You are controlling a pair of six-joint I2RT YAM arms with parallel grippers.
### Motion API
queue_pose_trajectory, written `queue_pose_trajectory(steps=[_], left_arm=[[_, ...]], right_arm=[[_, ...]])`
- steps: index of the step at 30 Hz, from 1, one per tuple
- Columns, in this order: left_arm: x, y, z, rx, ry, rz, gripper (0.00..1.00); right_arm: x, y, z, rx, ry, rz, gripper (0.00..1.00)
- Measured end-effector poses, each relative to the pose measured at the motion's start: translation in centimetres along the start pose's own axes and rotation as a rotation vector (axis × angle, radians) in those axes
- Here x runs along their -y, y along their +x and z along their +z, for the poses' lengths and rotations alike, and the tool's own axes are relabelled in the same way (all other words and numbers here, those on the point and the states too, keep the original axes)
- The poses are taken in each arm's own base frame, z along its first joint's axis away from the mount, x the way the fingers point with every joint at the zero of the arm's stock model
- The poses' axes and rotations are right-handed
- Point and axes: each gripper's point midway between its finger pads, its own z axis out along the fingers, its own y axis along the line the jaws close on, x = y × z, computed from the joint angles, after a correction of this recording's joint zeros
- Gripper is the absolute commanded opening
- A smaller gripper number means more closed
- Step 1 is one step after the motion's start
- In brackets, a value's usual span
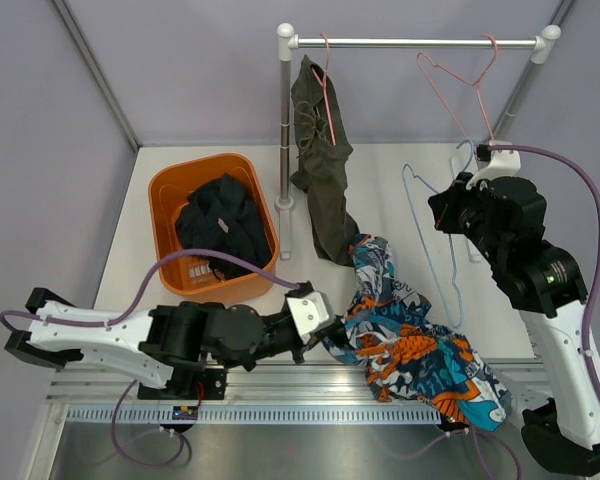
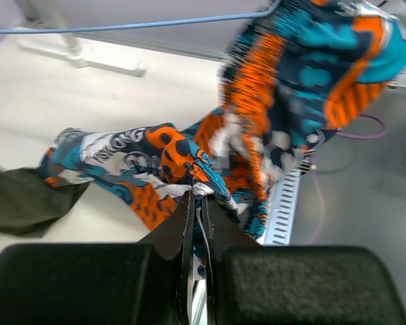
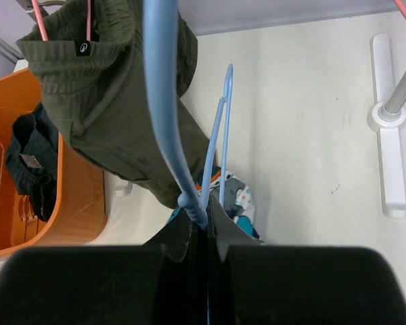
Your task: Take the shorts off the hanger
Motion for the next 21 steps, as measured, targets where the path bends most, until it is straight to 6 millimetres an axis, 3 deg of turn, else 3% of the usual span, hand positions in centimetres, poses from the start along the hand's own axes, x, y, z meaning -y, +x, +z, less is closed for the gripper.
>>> queue_pose_trajectory(steps=[2, 5, 8, 14, 16, 18, 21], left_arm=[[-1.4, -0.6, -1.4, 0.017, -0.059, 0.000, 0.06], [-5.5, -2.3, -4.2, 0.072, -0.230, 0.012, 0.12], [-9.9, -5.8, -7.7, 0.157, -0.425, 0.064, 0.11], [-17.4, -17.4, -16.4, 0.432, -0.746, 0.087, 0.10], [-20.6, -21.4, -20.2, 0.518, -0.903, 0.097, 0.09], [-23.7, -25.8, -23.7, 0.571, -1.079, 0.117, 0.02], [-27.7, -31.4, -26.5, 0.631, -1.287, 0.162, 0.02]], right_arm=[[0.0, 0.0, 0.6, -0.006, 0.007, -0.001, 0.00], [0.0, -0.3, 0.5, 0.001, 0.012, -0.001, 0.00], [-0.1, -1.4, -0.1, 0.033, 0.010, 0.004, 0.00], [-0.2, -2.6, -1.6, 0.074, -0.004, 0.013, 0.00], [-0.2, -2.6, -2.0, 0.072, -0.006, 0.013, 0.00], [-0.3, -2.6, -2.4, 0.071, -0.014, 0.013, 0.00], [-0.4, -2.8, -2.9, 0.073, -0.027, 0.015, 0.00]])
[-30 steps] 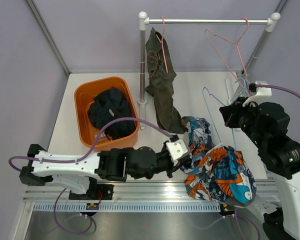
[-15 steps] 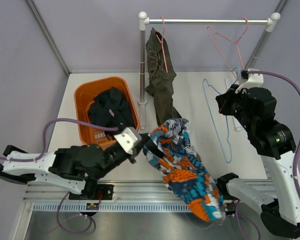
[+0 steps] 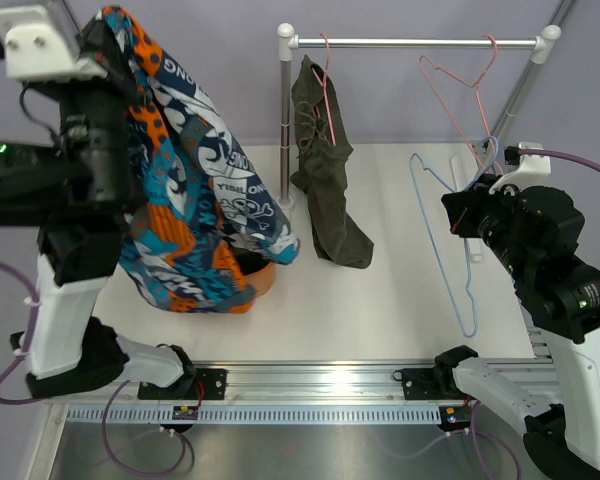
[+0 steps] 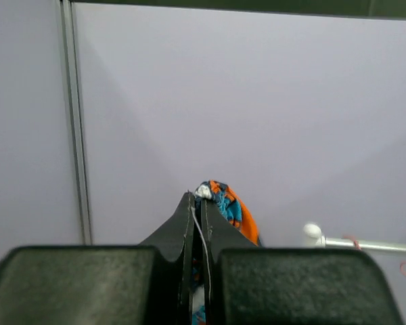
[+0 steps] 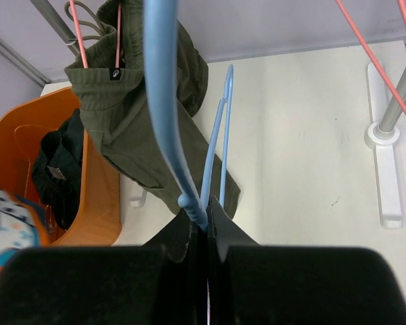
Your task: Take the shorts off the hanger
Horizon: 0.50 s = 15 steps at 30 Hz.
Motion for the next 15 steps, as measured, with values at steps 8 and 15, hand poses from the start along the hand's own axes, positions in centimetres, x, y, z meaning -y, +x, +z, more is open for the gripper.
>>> queue_pose_trajectory(steps=[8, 15], left_arm=[[-1.1, 10.2, 9.5, -0.137, -0.081, 0.113, 0.00], [-2.6, 21.9, 10.7, -0.419, -0.009, 0.010, 0.00]], right_arm=[[-0.5, 0.3, -1.3, -0.023, -0.037, 0.001, 0.00], [-0.4, 0.9, -1.6, -0.043, -0.042, -0.003, 0.00]])
